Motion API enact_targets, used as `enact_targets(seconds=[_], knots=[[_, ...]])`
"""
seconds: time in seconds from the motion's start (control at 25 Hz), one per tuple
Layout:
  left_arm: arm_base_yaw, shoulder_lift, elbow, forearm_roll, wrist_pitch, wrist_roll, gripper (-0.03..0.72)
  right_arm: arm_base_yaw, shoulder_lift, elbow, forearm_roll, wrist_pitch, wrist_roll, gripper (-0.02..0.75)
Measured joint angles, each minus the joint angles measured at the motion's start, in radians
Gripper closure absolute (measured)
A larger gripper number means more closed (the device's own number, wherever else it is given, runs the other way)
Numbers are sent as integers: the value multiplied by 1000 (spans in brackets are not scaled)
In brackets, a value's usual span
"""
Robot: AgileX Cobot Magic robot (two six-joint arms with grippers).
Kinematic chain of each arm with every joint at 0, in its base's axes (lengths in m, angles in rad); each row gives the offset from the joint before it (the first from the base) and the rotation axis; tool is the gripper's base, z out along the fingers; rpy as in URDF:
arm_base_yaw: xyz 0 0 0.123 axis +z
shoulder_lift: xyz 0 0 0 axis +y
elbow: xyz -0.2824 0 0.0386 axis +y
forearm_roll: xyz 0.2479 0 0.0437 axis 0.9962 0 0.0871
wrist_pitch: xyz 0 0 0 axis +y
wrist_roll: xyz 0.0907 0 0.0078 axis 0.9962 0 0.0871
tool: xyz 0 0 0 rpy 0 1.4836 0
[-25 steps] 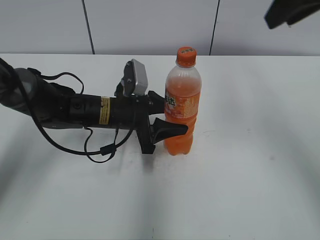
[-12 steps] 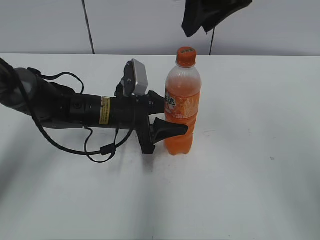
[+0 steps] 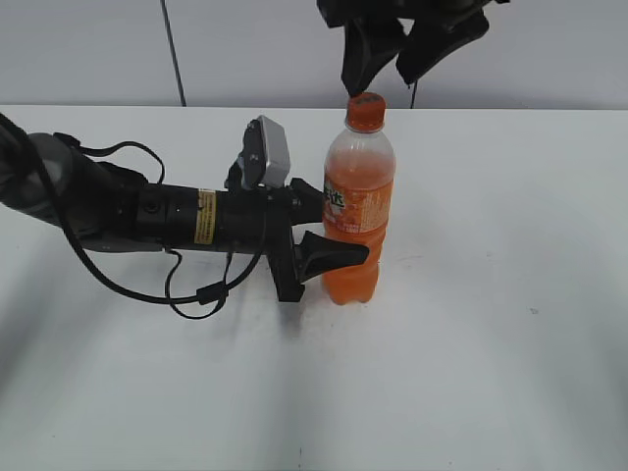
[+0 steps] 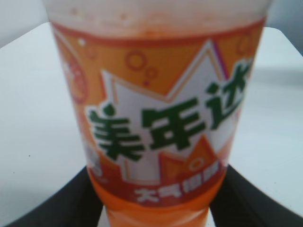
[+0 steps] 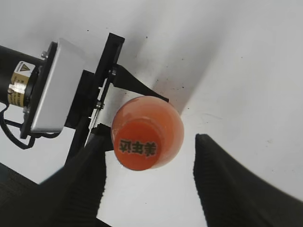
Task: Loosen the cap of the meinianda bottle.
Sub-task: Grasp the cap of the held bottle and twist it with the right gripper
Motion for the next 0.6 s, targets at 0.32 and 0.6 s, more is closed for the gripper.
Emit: enact_targets(seconds=[0.32, 0.6], knots=[[0, 0, 0, 0, 0, 0, 286, 0, 38, -1, 12, 1, 3, 296], [0, 0, 0, 0, 0, 1, 286, 0, 65, -1, 15, 1, 4, 301]])
